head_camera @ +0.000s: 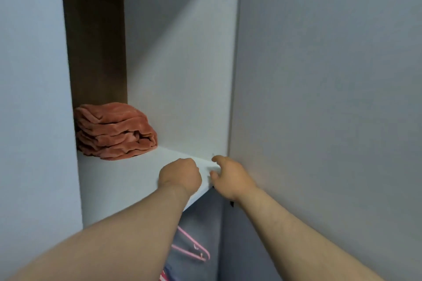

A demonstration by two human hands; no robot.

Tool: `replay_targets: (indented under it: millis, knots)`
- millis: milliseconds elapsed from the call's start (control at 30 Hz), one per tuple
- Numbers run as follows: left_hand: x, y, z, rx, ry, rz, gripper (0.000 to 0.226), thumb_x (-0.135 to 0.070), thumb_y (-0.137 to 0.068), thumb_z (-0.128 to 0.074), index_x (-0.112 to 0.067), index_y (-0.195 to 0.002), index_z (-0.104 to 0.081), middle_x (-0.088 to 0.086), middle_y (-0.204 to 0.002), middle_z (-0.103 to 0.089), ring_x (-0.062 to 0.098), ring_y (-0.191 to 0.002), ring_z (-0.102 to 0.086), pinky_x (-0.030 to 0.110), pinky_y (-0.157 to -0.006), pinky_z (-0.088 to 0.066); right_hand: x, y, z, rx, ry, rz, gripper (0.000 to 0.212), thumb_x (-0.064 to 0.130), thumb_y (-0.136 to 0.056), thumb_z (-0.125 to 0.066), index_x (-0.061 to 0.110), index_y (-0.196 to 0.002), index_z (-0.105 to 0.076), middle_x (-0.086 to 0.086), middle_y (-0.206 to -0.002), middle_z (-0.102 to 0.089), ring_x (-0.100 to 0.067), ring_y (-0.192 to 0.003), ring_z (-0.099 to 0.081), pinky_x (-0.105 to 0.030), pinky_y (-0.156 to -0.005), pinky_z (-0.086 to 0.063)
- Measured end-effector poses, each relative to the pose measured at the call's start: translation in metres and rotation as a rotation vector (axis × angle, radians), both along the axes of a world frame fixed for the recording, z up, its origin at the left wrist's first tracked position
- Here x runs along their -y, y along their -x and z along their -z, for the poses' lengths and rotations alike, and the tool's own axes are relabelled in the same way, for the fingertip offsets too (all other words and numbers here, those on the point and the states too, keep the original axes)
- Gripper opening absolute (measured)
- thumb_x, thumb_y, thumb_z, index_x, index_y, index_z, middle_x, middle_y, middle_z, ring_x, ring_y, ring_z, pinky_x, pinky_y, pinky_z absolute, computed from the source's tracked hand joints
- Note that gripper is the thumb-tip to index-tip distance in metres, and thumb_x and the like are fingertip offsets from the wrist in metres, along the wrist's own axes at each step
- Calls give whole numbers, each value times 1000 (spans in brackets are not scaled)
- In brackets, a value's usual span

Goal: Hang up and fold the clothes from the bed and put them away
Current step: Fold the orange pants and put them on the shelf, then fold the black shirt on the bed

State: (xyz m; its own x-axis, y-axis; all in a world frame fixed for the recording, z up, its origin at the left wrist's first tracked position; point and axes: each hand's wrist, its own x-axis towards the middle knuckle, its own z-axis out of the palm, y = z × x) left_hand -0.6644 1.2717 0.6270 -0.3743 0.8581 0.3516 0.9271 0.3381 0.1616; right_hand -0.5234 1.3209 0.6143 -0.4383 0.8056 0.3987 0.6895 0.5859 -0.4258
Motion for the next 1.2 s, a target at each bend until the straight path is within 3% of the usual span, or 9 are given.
replay_targets:
  millis: [100, 167, 300, 367, 600, 733, 900, 1100, 1200]
  knots:
    - [31, -28, 4, 9, -3, 96, 8, -34, -91, -51, -27, -91, -54, -1, -106, -67, 22, -90, -61, 28, -66, -36, 37, -18, 17, -52, -11, 65, 39, 26, -94, -52, 16, -132, -55, -6, -126, -62, -27, -115, -58, -36, -92, -49]
    - [54, -43, 16, -9, -18, 178, 15, -35, -88, -52, -26, -99, -59, 2, -110, -65, 25, -101, -61, 31, -72, -37, 62, -32, 31, -35, -40, 112, 32, 24, -93, -54, 17, -124, -58, -7, -119, -63, -28, -111, -59, -33, -85, -47]
    - [97, -55, 54, -192, -170, 349, 28, -31, -89, -49, -20, -111, -61, 4, -116, -58, 24, -113, -48, 35, -101, -31, 116, -68, 57, 95, -93, 221, 44, 25, -95, -54, 12, -137, -51, -12, -126, -59, -31, -117, -55, -37, -94, -46]
    - [116, -58, 73, -170, -192, 439, 27, -31, -90, -50, -19, -112, -59, 3, -118, -55, 24, -117, -45, 36, -107, -28, 147, -88, 70, 157, -89, 263, 49, 29, -97, -52, 14, -144, -45, -10, -132, -56, -30, -120, -52, -36, -97, -45]
    - [178, -85, 135, -74, 58, 712, 39, -34, -93, -53, -18, -129, -55, 5, -137, -51, 25, -133, -42, 36, -111, -32, 268, -151, 129, 162, -18, 420, 52, 30, -98, -52, 15, -147, -43, -6, -140, -53, -28, -124, -50, -37, -102, -44]
    - [204, -117, 154, 7, 182, 808, 40, -40, -95, -50, -20, -130, -53, 2, -141, -46, 23, -134, -40, 37, -107, -39, 326, -186, 165, 41, 71, 618, 50, 31, -97, -54, 19, -145, -46, 1, -138, -54, -20, -126, -47, -29, -102, -38]
    - [229, -175, 153, 120, 84, 1051, 37, -35, -97, -51, -19, -130, -55, -2, -143, -48, 19, -134, -42, 34, -102, -39, 370, -235, 189, 52, 158, 835, 51, 29, -97, -58, 18, -145, -46, 0, -140, -53, -21, -129, -46, -28, -104, -36]
    - [242, -255, 151, 59, -14, 1428, 46, -25, -77, -81, -15, -120, -69, 3, -131, -64, 21, -123, -61, 30, -95, -49, 404, -299, 192, 111, 196, 1060, 54, 29, -94, -63, 12, -143, -48, -5, -140, -54, -25, -131, -46, -35, -108, -37]
    - [226, -293, 165, 62, 138, 1545, 48, -34, -96, -59, -24, -141, -50, -5, -155, -38, 13, -144, -32, 21, -109, -19, 418, -327, 198, 82, 218, 1171, 56, 30, -94, -62, 13, -145, -46, -3, -144, -50, -24, -132, -45, -35, -109, -36]
